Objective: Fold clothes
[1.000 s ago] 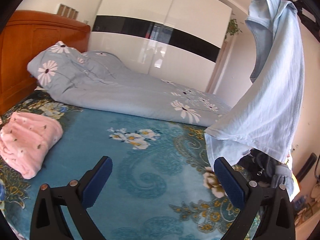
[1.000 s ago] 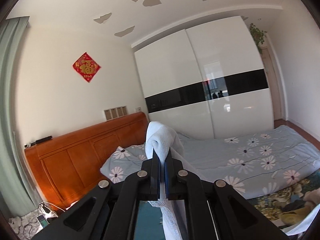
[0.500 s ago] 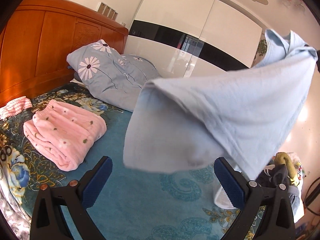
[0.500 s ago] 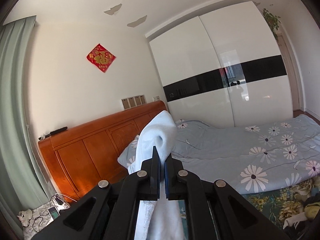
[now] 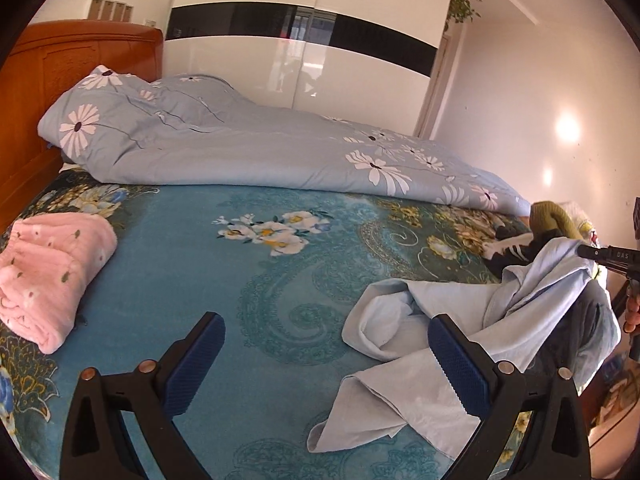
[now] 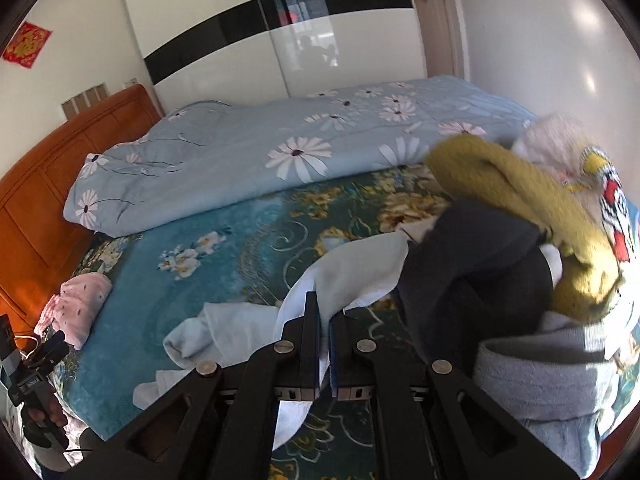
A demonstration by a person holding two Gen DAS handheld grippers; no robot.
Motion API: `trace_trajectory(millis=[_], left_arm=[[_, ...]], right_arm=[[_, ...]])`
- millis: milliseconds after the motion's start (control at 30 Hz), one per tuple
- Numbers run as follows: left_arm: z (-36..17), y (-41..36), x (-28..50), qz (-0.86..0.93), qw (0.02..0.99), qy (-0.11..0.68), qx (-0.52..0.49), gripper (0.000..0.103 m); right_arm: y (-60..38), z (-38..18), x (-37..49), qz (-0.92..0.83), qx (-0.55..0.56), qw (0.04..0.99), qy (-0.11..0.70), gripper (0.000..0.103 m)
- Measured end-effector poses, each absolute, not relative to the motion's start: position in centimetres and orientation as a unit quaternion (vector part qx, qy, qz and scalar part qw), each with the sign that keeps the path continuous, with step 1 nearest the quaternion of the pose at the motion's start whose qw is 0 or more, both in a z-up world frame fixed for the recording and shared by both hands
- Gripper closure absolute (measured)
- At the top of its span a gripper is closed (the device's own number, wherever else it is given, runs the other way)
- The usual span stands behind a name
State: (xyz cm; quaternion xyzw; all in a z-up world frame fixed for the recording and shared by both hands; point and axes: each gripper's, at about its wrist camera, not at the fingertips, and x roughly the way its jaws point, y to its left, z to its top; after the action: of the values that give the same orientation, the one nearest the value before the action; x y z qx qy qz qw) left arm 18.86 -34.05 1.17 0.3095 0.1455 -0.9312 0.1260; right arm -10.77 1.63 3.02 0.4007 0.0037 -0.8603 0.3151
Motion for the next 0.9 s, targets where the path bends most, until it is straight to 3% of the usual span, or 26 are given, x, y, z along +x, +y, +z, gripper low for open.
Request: trace_trajectory(millis=[267,433,533,600,667,900], left_arm=[[-4.0,-31.0,8.7,-0.919,0.052,0.029,0.389,0.000],[-7.2,-30.7,3.5,-0.901,0.020,-0.032,0.433,0.000],[-8.0,-30.3,1.6,-0.896,0.008,-0.079,0.438,0.000],[-8.4,-30.2,0.3,-0.891,0.002,-0.107,0.440,0.000],[-8.8,-30.0,-1.1,-0.887,-0.006,-0.128,0.443,0.000],[-10.5,-27.2,-4.6,-0.873,-0.041,-0.208,0.439,0.003]], right_arm=[[7.4,-2.3,-10.4,-0.851,0.445,0.278,-0.025,0.099],[8.1,-2.0,-10.0,-0.854,0.448,0.264,0.003,0.095],[8.1,-0.4,-9.3,-0.863,0.432,0.256,0.050,0.081],[8.0,1.1,-8.6,-0.874,0.411,0.249,0.076,0.057],[6.9,2.2,-8.2,-0.876,0.393,0.259,0.103,0.047],[-3.1,0.1,-10.2,-0.816,0.377,0.333,0.285,0.047]])
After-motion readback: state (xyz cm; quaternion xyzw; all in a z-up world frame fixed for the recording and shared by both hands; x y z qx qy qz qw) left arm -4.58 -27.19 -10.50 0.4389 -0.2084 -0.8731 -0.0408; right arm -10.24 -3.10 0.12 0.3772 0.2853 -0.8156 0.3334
